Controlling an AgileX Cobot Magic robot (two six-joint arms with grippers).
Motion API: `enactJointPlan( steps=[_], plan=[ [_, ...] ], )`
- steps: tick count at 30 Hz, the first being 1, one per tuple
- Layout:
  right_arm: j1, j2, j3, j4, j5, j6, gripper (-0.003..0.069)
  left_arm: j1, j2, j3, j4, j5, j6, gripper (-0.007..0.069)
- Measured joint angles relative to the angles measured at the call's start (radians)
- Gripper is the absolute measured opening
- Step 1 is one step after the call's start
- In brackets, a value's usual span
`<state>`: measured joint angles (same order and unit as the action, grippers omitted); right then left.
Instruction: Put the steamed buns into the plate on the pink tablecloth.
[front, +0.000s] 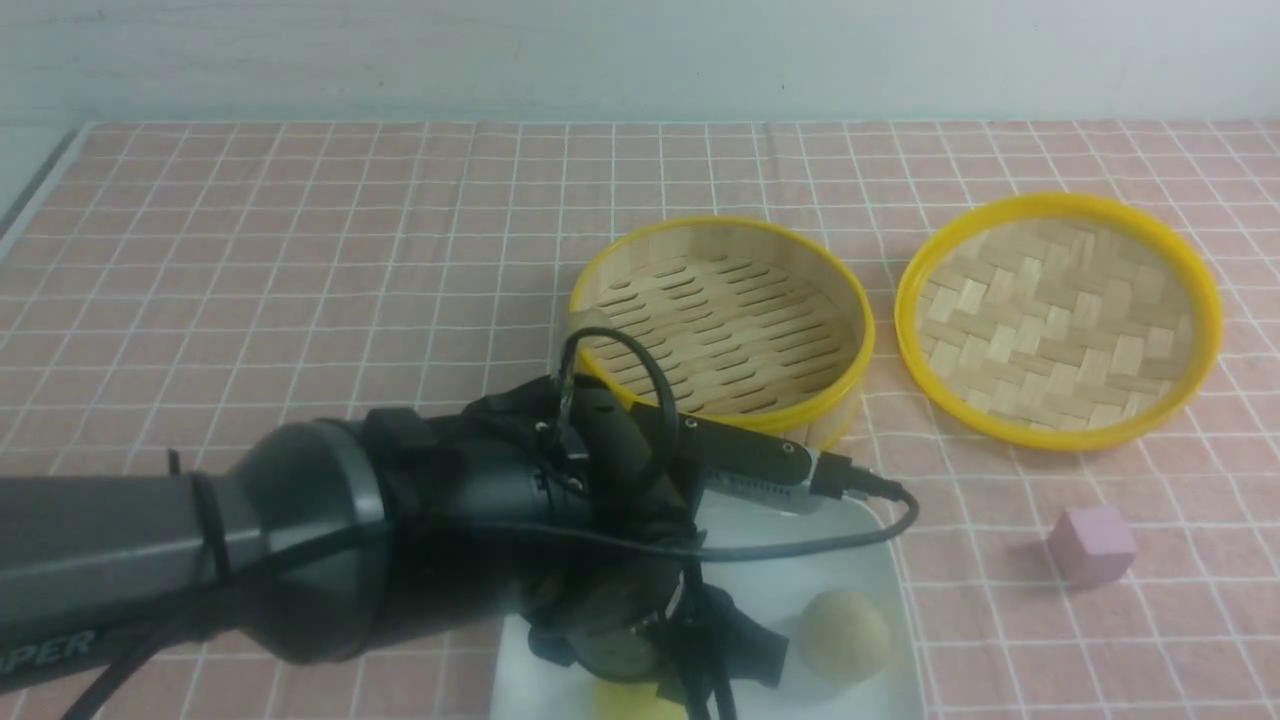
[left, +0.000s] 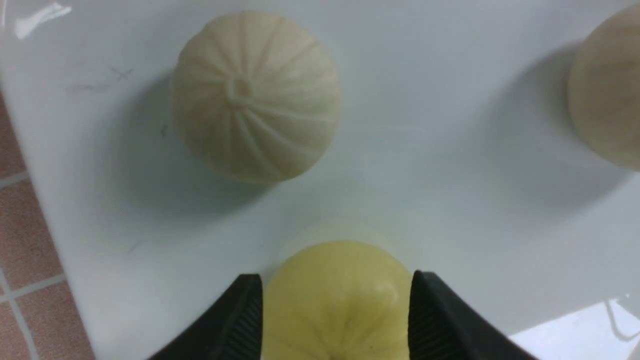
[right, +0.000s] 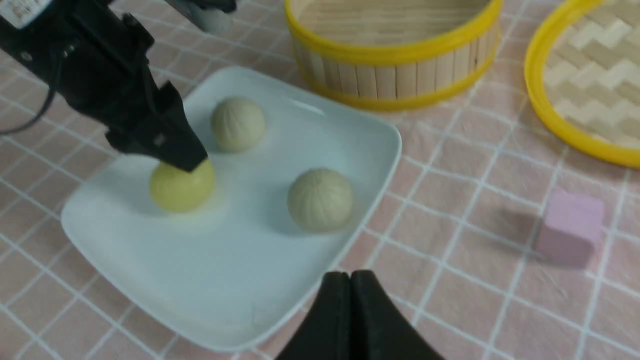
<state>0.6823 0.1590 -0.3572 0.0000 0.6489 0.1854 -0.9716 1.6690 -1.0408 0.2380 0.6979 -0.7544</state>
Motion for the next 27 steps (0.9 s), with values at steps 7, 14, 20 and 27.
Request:
enactJointPlan(
  steps=[7, 14, 20, 27],
  plan=[
    [0.000, 0.000, 0.018, 0.011, -0.142, -0.107, -0.0006, 0.000, 0.000, 0.000, 0.001, 0.000, 0.000, 0.0410],
    [0.000, 0.000, 0.019, 0.018, -0.132, -0.194, -0.0005, 0.000, 0.000, 0.000, 0.002, 0.000, 0.000, 0.0410],
    [0.000, 0.000, 0.019, 0.018, -0.132, -0.197, 0.0000, 0.000, 0.000, 0.000, 0.002, 0.000, 0.000, 0.0410],
    [0.000, 0.000, 0.019, 0.018, -0.132, -0.197, 0.0003, 0.000, 0.000, 0.000, 0.003, 0.000, 0.000, 0.0410]
  ],
)
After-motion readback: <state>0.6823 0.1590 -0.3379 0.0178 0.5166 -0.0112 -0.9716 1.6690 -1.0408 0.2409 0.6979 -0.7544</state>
